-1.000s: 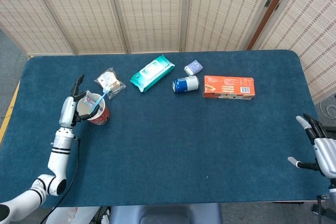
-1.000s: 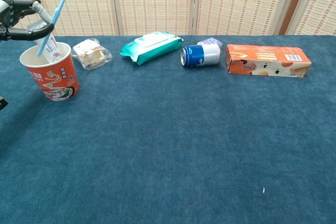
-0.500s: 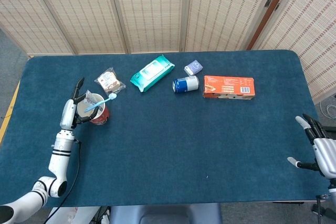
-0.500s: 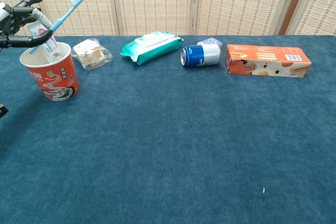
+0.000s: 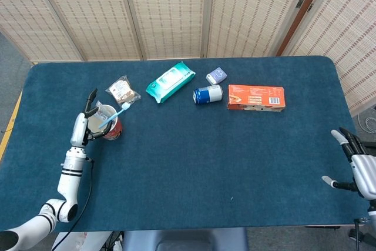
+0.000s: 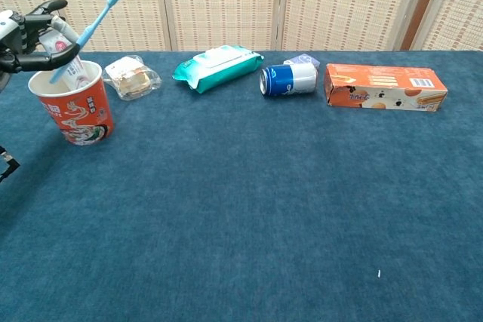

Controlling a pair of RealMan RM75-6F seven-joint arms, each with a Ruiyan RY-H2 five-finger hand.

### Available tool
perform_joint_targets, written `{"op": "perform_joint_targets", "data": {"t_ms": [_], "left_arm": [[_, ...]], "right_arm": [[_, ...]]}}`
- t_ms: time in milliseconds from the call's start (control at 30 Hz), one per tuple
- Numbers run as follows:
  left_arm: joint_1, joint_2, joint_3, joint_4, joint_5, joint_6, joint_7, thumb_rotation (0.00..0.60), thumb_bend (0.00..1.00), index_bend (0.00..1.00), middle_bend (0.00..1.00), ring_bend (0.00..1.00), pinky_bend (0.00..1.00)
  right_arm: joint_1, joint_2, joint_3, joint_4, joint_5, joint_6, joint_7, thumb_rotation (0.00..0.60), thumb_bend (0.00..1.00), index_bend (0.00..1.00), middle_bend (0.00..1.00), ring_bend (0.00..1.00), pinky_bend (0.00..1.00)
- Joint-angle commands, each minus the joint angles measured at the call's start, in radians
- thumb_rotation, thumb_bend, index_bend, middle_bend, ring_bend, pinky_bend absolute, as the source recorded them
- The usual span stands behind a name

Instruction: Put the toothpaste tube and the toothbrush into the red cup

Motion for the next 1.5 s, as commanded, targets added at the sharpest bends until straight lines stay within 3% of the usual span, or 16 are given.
{"op": "perform_joint_targets", "data": {"t_ms": [33, 867, 1167, 1500], "left_arm": [[0.0, -0.005, 0.0, -0.001, 0.0, -0.001, -0.007, 0.6, 0.39, 0.51, 0.0, 0.0, 0.0], [0.006, -0.028, 0.015, 0.038, 0.018, 0.016, -0.044, 0.6, 0.38, 0.42, 0.0, 0.0, 0.0], [0.024, 0.023, 0.035, -0.097, 0.057, 0.081, 0.058, 0.6, 0.38, 0.42, 0.0, 0.0, 0.0], [0.031, 0.108, 0.018, -0.275, 0.049, 0.092, 0.222, 0.6, 0.38, 0.42, 0.0, 0.0, 0.0]], "right_arm": [[0.0, 0.0, 0.0, 0.0, -0.001, 0.001, 0.0, 0.6, 0.0, 0.05, 0.04, 0.0, 0.25], [-0.005, 0.007, -0.002, -0.001, -0.009, 0.01, 0.012, 0.6, 0.0, 0.05, 0.04, 0.0, 0.25], [-0.008, 0.008, -0.005, -0.003, -0.019, 0.015, 0.013, 0.6, 0.0, 0.05, 0.04, 0.0, 0.25], [-0.012, 0.01, -0.01, -0.005, -0.034, 0.026, 0.017, 0.6, 0.0, 0.05, 0.04, 0.0, 0.25]]}}
